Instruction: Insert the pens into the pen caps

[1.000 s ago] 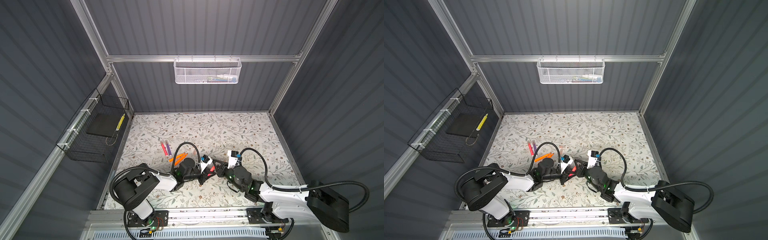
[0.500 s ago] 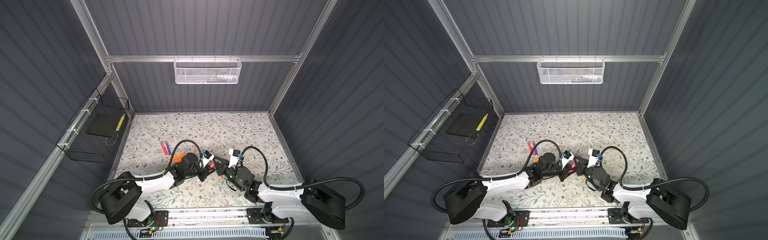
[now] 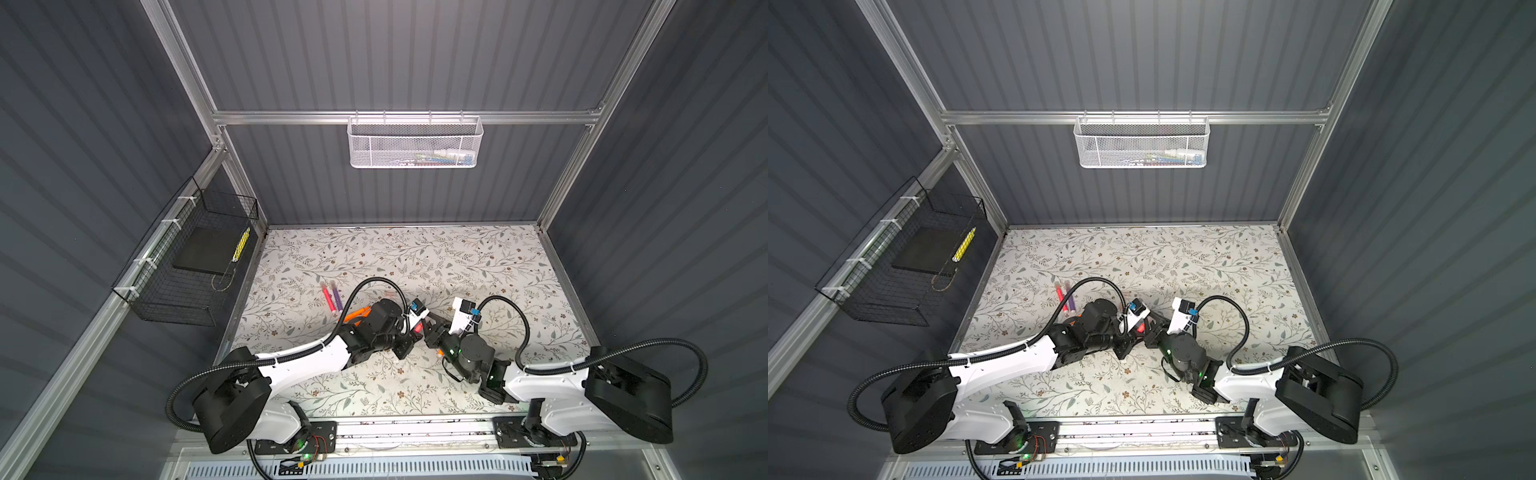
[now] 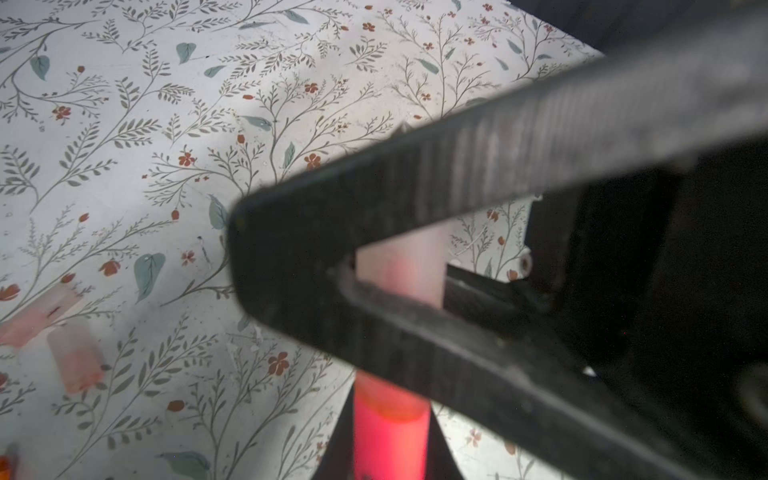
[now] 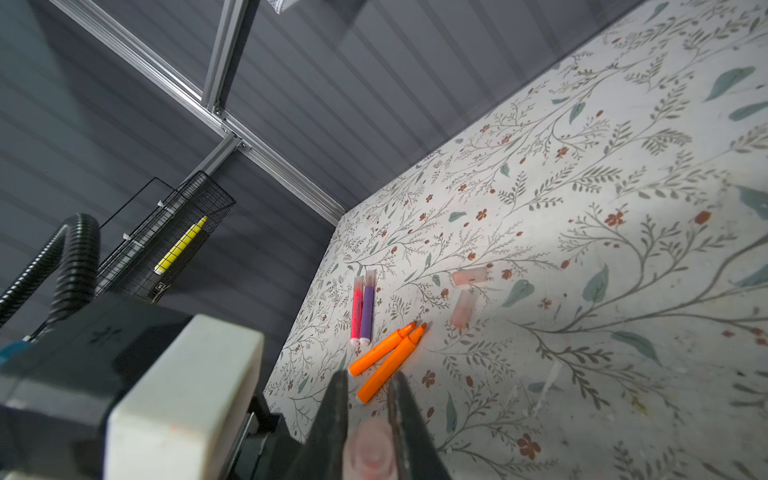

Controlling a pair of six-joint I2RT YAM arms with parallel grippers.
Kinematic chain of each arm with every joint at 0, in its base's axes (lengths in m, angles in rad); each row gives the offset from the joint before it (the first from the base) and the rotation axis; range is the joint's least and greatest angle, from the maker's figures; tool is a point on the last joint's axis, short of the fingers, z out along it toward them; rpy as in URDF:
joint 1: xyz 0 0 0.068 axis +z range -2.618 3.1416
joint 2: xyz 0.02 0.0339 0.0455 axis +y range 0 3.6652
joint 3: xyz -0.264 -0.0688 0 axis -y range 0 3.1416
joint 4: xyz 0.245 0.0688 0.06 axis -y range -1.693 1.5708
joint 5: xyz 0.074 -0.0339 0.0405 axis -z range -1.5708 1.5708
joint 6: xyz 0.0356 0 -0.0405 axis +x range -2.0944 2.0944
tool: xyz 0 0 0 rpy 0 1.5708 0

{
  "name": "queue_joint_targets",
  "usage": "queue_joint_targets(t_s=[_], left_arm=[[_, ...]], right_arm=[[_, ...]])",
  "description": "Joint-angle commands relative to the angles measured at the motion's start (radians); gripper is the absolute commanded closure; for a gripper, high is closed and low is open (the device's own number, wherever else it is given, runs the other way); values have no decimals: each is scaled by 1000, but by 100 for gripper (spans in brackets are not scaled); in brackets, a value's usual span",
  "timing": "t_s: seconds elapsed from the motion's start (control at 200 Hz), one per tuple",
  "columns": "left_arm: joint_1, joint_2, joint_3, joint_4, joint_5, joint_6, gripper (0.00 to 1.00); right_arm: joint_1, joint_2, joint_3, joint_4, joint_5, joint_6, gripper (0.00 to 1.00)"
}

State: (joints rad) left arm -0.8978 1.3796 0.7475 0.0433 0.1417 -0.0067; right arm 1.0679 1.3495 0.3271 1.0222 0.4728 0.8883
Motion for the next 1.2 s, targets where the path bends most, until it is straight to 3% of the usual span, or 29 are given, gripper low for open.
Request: queue_joint_targets(t_s=[0.0, 0.075, 0.14, 0.205, 0.36, 0.46, 0.605, 0.79, 0.84, 0.905, 0.96, 1.05, 1.195], left_arm=[[55, -59, 136, 315, -284, -49, 100], [94, -60, 138, 309, -197, -80, 100], [227, -58, 98, 403, 73, -229, 100], [294, -61, 71, 481, 231, -304, 100], [296, -92, 53, 488, 315, -303, 100], [285, -111, 56, 441, 275, -255, 100], [193, -130, 50, 335, 17, -113, 100], [190, -124, 4, 370, -26, -105, 100], [189, -122, -7, 368, -37, -106, 100], [189, -116, -26, 366, -45, -112, 100], [189, -109, -48, 364, -52, -119, 100], [189, -90, -94, 376, -67, -144, 100], [166, -6, -121, 384, -93, -197, 100]], right_arm=[[128, 32, -13, -244, -280, 95, 100], [131, 31, -19, -244, -279, 96, 100], [135, 37, -75, -97, -289, 47, 100], [138, 44, -118, 36, -308, 6, 100], [179, 101, -198, 352, -338, -113, 100], [184, 146, -175, 367, -325, -106, 100], [185, 111, -117, 179, -261, -53, 100], [172, -36, -90, -88, -144, -21, 100], [161, -105, -86, -194, -95, -11, 86], [135, -213, -82, -360, -25, 20, 53], [111, -334, -72, -555, 54, 71, 41], [81, -509, -70, -843, 182, 144, 34], [39, -749, -100, -1080, 258, 181, 32]])
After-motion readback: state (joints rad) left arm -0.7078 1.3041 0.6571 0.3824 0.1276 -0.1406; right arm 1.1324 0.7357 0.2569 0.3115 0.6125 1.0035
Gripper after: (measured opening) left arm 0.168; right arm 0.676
